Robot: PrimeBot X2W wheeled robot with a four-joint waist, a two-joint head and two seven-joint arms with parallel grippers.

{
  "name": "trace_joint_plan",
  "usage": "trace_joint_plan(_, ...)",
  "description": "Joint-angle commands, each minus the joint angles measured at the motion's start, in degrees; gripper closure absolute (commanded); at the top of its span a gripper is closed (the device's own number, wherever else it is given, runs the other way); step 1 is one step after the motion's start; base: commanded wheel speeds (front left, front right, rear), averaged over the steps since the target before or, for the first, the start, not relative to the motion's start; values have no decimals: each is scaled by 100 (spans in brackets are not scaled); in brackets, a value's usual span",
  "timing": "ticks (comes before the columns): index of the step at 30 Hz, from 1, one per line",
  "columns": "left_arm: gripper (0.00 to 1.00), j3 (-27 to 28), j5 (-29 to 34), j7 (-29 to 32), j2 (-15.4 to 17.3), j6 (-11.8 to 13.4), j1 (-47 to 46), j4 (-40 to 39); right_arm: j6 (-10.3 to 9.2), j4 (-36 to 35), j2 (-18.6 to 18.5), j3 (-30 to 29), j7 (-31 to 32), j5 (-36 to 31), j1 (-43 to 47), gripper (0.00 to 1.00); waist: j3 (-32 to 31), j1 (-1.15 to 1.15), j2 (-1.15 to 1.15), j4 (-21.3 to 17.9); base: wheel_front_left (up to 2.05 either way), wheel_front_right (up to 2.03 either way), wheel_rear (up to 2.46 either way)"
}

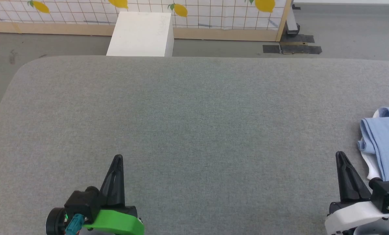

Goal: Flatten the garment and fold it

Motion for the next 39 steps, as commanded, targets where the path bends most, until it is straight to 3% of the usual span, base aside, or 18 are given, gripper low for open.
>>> trace_joint_plan(1,100,67,72,42,-50,-56,-66,21,-2,15,3,34,16,-33,-78,100,-7,0,0,-5,0,0,0)
trace_joint_plan(39,100,661,766,484,-455,-457,-196,234,-5,114,8,269,228,-92,-264,100,-191,0,0,-109,0,0,0)
